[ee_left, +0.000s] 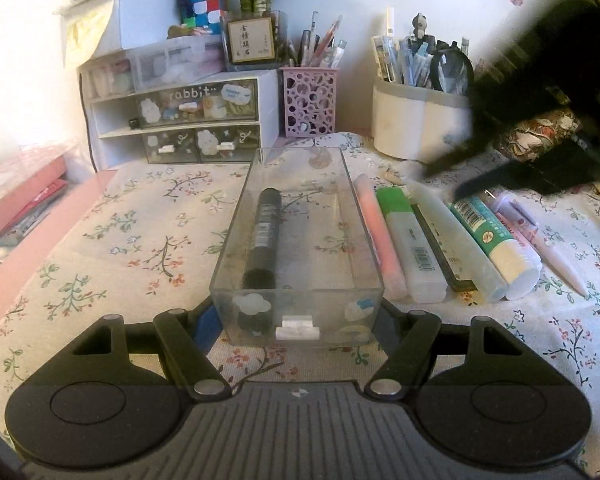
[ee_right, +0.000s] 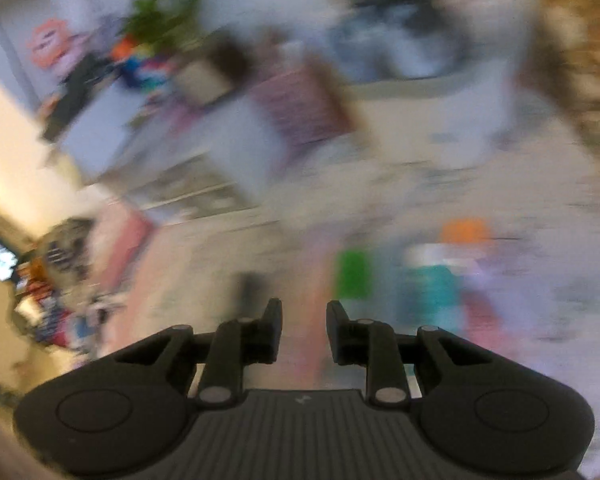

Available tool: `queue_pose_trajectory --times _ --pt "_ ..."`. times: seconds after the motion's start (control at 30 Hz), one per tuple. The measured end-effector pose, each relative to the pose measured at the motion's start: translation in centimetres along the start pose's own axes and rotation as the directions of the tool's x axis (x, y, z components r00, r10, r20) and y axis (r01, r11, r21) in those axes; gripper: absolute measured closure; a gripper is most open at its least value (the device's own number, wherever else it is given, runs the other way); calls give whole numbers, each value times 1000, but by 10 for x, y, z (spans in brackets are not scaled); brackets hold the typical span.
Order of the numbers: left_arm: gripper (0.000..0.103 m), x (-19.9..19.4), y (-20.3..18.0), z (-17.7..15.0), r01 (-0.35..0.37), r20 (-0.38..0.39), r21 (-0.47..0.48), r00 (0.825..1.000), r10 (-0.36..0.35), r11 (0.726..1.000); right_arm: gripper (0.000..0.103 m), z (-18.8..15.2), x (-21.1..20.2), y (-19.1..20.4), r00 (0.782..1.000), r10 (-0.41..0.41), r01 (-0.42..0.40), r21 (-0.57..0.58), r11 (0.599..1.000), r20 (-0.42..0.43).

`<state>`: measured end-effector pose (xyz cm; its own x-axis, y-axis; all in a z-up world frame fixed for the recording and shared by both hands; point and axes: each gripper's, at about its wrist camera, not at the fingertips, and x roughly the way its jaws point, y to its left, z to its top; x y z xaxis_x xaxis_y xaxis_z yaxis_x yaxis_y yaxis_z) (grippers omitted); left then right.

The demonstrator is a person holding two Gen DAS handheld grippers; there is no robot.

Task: Organize stationery
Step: 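Lower the black marker into the clear box and open the right gripper, then grasp the white glue stick with teal label using the right gripper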

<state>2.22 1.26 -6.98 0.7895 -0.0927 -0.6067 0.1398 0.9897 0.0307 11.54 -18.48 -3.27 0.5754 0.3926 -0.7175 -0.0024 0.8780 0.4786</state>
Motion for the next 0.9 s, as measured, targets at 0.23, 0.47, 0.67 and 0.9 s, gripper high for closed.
queue_pose_trajectory --times 0.23,0.47,0.67,0.9 --pt "31 2 1 1 8 -3 -21 1000 -8 1000 89 -15 -14 -20 982 -183 186 -75 980 47" --pt "31 1 1 0 7 -7 -21 1000 -7 1000 87 -12 3 -1 973 -232 229 -180 957 7" --pt "31 1 0 1 2 -7 -23 1000 -3 1000 86 -10 7 0 968 -250 240 -192 951 -26" --pt "31 3 -1 0 3 0 -21 1000 -3 1000 85 -11 14 -7 973 -231 225 -146 963 -26"
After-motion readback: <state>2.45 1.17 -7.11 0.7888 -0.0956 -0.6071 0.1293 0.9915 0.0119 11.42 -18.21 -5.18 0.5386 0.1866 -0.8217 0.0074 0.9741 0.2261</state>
